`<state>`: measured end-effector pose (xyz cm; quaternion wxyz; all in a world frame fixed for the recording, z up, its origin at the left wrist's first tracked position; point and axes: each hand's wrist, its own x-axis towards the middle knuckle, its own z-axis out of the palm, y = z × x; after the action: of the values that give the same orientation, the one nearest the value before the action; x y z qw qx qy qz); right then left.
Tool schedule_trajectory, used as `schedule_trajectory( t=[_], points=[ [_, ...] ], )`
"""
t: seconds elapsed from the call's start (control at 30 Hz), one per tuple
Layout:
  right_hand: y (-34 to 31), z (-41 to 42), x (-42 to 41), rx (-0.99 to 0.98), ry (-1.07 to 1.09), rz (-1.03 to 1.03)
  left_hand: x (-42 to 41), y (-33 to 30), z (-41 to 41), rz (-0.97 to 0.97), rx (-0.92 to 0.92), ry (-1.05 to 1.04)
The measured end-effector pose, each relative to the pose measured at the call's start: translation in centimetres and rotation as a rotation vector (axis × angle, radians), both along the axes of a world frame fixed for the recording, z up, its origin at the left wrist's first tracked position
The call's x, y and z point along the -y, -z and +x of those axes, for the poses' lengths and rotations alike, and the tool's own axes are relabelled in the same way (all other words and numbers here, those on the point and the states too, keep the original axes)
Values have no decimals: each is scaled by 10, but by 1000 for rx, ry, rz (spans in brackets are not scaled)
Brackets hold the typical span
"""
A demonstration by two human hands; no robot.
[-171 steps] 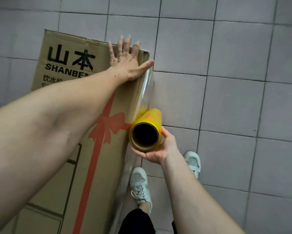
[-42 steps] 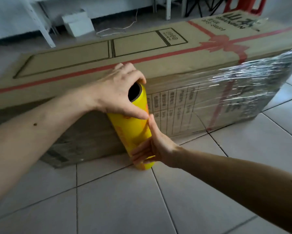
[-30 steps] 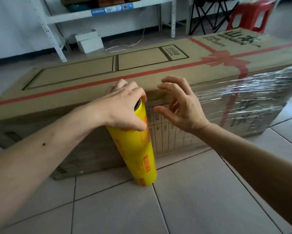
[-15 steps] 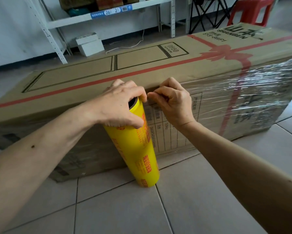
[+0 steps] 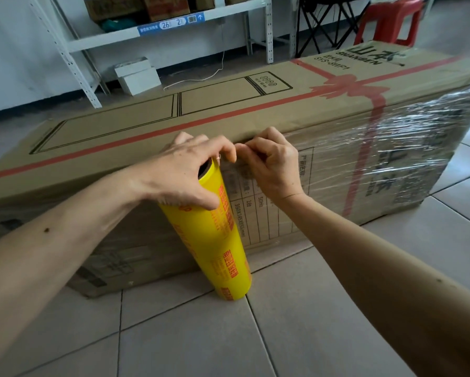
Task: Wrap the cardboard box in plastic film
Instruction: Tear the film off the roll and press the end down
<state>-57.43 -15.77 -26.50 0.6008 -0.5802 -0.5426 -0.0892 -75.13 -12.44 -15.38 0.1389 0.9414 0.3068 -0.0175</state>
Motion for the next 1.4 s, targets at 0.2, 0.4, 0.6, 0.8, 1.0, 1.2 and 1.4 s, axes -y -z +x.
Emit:
schedule_trajectory(
  t=[0.2, 0.4, 0.6, 0.8, 1.0, 1.2, 1.4],
  points=[
    [5, 8, 31, -97, -213, 68, -3, -7, 1, -12, -62, -32],
    [13, -6, 21, -362, -346, -83, 2, -24, 18, 130, -403, -24],
    [22, -8, 13, -452, -420, -70, -4, -26, 14, 125, -440, 71],
    [22, -5, 7, -511, -483, -67, -4, -37, 20, 208, -636, 111],
    [30, 3, 14, -586, -644, -77, 34, -7, 48, 698, -728, 165],
    [32, 7, 7, -702, -751, -65, 40, 7, 46, 825, -849, 261],
    [35, 7, 1, -732, -744, -47, 35, 2, 36, 766, -789, 313]
  ],
)
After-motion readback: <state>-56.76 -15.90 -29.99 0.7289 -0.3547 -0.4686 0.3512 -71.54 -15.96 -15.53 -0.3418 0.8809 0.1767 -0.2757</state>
